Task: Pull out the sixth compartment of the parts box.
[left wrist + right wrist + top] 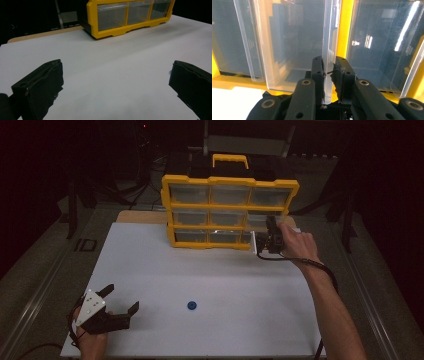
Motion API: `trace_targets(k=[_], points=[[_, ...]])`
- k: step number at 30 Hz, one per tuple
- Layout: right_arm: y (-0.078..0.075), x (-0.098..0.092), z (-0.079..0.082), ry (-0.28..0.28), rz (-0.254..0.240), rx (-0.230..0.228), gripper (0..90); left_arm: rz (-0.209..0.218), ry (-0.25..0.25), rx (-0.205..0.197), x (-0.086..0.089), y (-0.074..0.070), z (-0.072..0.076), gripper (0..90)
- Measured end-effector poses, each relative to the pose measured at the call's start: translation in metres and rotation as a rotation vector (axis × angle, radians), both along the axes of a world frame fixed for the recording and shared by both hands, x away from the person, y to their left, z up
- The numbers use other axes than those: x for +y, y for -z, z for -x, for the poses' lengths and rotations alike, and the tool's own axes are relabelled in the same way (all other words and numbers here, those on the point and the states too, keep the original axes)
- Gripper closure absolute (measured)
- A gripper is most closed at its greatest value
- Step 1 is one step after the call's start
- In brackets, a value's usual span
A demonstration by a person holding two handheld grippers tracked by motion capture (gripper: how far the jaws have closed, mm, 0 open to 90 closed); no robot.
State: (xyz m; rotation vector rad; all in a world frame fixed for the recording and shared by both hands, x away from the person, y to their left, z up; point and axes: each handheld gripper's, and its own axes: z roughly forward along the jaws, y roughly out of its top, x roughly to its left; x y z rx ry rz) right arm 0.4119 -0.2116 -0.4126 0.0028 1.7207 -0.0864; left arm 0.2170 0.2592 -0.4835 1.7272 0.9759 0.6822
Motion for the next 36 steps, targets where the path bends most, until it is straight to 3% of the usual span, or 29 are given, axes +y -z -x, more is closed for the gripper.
trace_targets(k=[36], points=[[-0.005, -0.004, 0.036, -0.032, -0.004, 0.033, 78.3, -0.003, 0.000, 0.001, 0.000, 0.000, 0.000, 0.0]])
